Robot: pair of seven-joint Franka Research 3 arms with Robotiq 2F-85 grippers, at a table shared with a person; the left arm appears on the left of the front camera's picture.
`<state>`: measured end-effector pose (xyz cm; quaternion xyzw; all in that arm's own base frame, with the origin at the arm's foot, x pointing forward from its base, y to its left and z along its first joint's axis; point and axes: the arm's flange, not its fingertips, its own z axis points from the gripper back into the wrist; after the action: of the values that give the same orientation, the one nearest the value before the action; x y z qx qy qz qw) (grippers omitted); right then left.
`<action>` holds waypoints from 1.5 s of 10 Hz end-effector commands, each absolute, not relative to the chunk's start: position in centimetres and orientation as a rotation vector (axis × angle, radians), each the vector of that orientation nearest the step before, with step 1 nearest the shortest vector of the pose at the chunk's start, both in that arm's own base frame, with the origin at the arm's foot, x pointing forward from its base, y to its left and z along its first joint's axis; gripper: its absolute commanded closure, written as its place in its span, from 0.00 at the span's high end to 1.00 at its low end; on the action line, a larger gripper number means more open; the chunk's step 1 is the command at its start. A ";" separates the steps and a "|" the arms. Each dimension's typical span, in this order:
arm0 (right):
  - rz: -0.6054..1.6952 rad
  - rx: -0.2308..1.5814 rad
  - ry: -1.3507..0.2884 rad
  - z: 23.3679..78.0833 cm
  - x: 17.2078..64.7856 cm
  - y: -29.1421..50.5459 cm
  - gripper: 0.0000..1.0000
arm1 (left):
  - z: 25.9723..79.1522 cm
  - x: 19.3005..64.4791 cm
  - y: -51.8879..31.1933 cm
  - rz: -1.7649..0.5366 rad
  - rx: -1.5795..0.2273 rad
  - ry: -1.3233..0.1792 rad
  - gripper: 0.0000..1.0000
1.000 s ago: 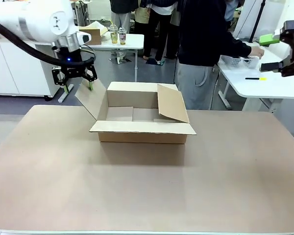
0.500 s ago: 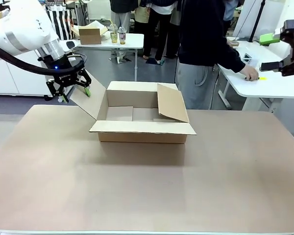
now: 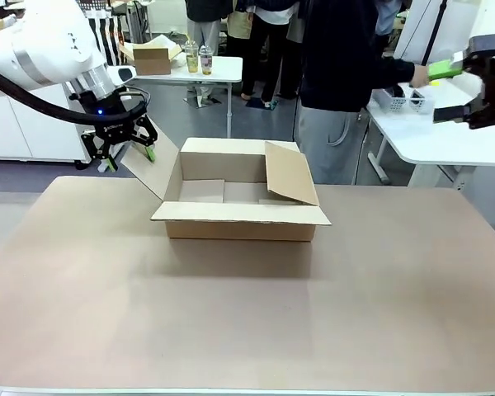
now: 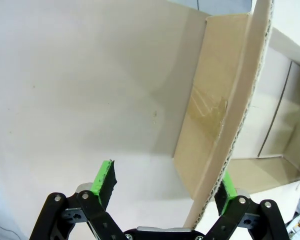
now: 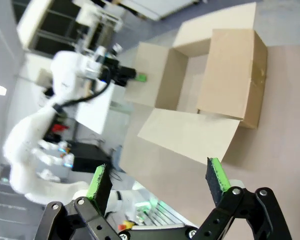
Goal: Pack the gift set into the box.
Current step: Place both hands on the side flaps of the Package Box and spread them outward.
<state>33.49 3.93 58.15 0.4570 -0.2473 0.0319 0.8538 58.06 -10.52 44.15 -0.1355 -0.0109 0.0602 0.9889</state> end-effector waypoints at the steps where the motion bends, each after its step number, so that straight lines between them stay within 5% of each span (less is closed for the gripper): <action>1: 0.131 0.649 -0.355 59.7 41.5 11.1 1.00 | 44.3 58.0 -10.5 0.138 -0.252 -0.032 1.00; 4: 0.232 0.383 -0.194 56.8 48.8 22.2 1.00 | 44.3 58.0 -10.5 0.138 -0.252 -0.032 1.00; 12: 0.336 -0.218 -0.385 43.6 54.0 34.8 1.00 | 44.3 58.0 -10.5 0.138 -0.252 -0.032 1.00; 15: 0.316 -0.106 -0.345 42.5 53.8 35.0 1.00 | 44.3 58.0 -10.5 0.138 -0.252 -0.032 1.00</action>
<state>53.61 34.64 41.99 -0.0777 -0.1731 0.1809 0.9650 58.10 -10.54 44.19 -0.1355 -0.0113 0.0611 0.9888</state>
